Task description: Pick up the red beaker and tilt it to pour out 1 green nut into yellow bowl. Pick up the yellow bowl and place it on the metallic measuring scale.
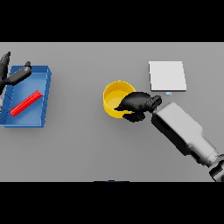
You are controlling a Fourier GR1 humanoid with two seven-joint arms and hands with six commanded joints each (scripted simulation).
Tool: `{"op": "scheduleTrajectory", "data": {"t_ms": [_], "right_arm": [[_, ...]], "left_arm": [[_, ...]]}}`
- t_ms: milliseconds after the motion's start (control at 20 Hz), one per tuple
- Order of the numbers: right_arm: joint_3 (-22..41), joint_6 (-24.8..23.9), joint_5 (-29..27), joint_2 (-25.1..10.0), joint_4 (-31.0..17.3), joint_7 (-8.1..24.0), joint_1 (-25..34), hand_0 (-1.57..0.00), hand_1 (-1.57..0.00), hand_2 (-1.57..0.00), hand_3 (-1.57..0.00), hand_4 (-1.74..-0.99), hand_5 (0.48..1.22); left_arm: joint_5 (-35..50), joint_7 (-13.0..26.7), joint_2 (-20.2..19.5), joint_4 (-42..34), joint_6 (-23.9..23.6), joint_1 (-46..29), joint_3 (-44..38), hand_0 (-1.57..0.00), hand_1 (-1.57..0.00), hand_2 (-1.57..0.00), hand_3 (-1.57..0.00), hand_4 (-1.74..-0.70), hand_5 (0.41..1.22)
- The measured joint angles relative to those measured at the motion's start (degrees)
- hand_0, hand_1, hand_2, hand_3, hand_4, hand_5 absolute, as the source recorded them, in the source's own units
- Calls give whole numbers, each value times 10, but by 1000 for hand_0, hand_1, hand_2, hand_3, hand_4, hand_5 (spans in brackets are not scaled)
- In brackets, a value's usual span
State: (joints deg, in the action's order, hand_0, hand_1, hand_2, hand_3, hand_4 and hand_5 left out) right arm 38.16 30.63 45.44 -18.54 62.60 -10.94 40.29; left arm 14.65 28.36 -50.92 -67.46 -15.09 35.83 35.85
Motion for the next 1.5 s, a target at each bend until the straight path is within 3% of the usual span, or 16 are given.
{"op": "scheduleTrajectory", "data": {"t_ms": [150,250,500,650,750,1000,1100,1200,1300,1500], "right_arm": [[0,7,-8,-4,6,3,-1,-1393,-1381,-1314,-1142,-1682,1178],[0,11,-14,-9,14,6,-3,-1457,-1449,-1387,-1170,-1703,1193],[-10,17,-27,-28,43,16,-2,-1534,-1531,-1490,-1192,-1729,1212],[-24,39,-45,-39,78,39,6,-1552,-1551,-1506,-1377,-1731,1216],[-32,57,-58,-61,114,44,11,-1559,-1558,-1529,-1348,-1728,1218],[-58,78,-79,-85,146,93,27,-1567,-1567,-1557,-1248,-1720,1219],[-63,80,-86,-95,160,97,20,-1568,-1568,-1562,-1243,-1719,1220],[-70,80,-86,-116,163,81,36,-1569,-1569,-1565,-1263,-1719,1220],[-75,67,-80,-131,150,75,45,-1570,-1570,-1567,-1325,-1720,1221],[-91,26,-70,-147,91,70,68,-1571,-1571,-1570,-1239,-1720,1221]], "left_arm": [[1,3,-3,0,-1,3,-3,1,1,1,1,-802,725],[2,3,-3,-2,-4,1,-3,1,1,1,1,-804,726],[-2,-3,-4,-3,-4,-3,0,1,1,1,1,-801,724],[1,1,-8,-5,-4,-3,-3,1,1,1,1,-798,721],[-1,-6,-9,-3,-1,-5,-3,1,1,1,1,-798,719],[2,2,-8,-9,-1,-5,-1,1,1,1,1,-808,723],[-2,8,-4,-5,-4,2,-1,1,1,1,1,-799,723],[-3,-1,-7,-3,-4,0,-3,1,1,1,1,-802,730],[3,-4,-18,-17,-6,-7,-9,1,1,1,1,-811,741],[-4,18,-23,-28,-11,-5,-3,1,1,1,1,-804,735]]}}
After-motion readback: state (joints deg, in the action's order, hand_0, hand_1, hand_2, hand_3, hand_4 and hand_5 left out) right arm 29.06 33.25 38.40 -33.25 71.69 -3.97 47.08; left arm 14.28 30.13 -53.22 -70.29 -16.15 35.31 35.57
